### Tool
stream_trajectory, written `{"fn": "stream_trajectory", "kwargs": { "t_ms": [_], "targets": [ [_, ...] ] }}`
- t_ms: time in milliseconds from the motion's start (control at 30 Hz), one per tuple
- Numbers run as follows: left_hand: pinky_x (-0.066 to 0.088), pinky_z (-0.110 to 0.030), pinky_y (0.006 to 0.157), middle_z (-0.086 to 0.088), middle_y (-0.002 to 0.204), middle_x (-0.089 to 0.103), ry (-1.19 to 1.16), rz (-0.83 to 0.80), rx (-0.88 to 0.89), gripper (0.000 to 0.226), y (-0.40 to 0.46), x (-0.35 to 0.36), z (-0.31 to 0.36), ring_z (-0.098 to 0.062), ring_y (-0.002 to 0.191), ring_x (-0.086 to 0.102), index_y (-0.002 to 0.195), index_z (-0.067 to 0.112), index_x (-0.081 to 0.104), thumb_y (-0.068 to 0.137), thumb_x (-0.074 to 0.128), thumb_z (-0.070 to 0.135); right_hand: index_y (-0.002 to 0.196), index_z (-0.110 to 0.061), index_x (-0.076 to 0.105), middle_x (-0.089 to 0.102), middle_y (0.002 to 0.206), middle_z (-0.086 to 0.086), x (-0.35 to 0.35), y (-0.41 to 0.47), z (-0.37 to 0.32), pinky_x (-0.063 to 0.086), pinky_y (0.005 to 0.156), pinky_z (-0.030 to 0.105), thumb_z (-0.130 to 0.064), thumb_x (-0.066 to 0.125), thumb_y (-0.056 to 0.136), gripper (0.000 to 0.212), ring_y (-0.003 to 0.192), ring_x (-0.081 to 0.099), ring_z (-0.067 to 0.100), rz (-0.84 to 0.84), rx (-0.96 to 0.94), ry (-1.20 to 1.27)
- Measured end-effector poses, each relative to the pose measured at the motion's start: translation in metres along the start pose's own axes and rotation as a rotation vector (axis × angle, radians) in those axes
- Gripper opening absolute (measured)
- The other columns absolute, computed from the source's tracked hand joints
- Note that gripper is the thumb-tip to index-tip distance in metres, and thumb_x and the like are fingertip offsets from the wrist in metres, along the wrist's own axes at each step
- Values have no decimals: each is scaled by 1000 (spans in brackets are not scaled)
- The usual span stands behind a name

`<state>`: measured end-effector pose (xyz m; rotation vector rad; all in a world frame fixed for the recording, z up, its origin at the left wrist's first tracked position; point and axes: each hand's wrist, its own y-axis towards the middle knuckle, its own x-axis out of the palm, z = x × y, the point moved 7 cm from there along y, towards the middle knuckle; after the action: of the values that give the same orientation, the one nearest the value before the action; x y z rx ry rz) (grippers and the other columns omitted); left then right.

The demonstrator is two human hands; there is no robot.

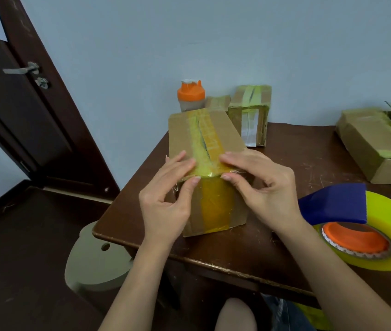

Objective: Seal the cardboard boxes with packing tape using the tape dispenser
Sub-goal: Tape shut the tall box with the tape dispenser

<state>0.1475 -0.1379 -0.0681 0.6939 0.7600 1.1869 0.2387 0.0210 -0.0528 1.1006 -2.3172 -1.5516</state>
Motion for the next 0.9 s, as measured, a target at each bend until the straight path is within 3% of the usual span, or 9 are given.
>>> {"fn": "stream_trajectory", "kwargs": {
  "t_ms": [100, 233, 500, 700, 800, 900],
  "targets": [
    [44, -42, 107, -2, 120, 66, 13, -48, -9, 25, -4, -6, -4, -17, 124, 58, 114, 9, 66, 89, 64, 9, 99, -2, 74, 72, 104, 5, -2, -1, 1, 48, 101, 35, -3, 76, 80, 19, 108, 66, 13, 9, -6, -3],
    [45, -33, 105, 0, 113, 69, 6, 5, -63, 21, -2, -4, -8, -15, 120, 60, 107, 9, 69, 89, 64, 0, 92, -3, 75, 73, 97, 2, 1, 0, 4, 51, 96, 35, 4, 74, 80, 15, 102, 68, 11, 77, 47, 15],
    [43, -35, 106, 1, 116, 67, 12, -18, -26, 20, -3, -2, -5, -16, 123, 57, 111, 10, 67, 93, 58, 7, 107, -5, 71, 70, 113, 4, -7, -1, 9, 45, 106, 35, 4, 69, 85, 24, 118, 62, 13, -22, 150, 125],
    [42, -34, 108, 4, 116, 67, 14, 6, -74, 26, 0, 1, -10, -15, 124, 57, 110, 12, 67, 93, 55, -2, 100, -5, 74, 72, 106, 4, -2, 0, 16, 47, 102, 26, 15, 60, 86, 28, 116, 63, 14, 13, 178, 117],
    [41, -31, 108, 2, 119, 67, -46, -39, -118, 26, 1, 0, -8, -15, 126, 56, 114, 13, 66, 95, 52, 2, 108, -6, 71, 71, 113, 6, -3, -1, 21, 46, 103, 31, 8, 57, 91, 26, 121, 60, 16, -28, 269, 252],
    [39, -29, 109, -1, 121, 69, -220, -69, -248, 28, 1, -4, -15, -17, 129, 53, 119, 12, 65, 97, 48, 11, 123, -6, 62, 68, 122, 10, -7, -6, 29, 42, 107, 35, -5, 44, 100, 29, 125, 56, 21, 3, 431, 562]
  ]
}}
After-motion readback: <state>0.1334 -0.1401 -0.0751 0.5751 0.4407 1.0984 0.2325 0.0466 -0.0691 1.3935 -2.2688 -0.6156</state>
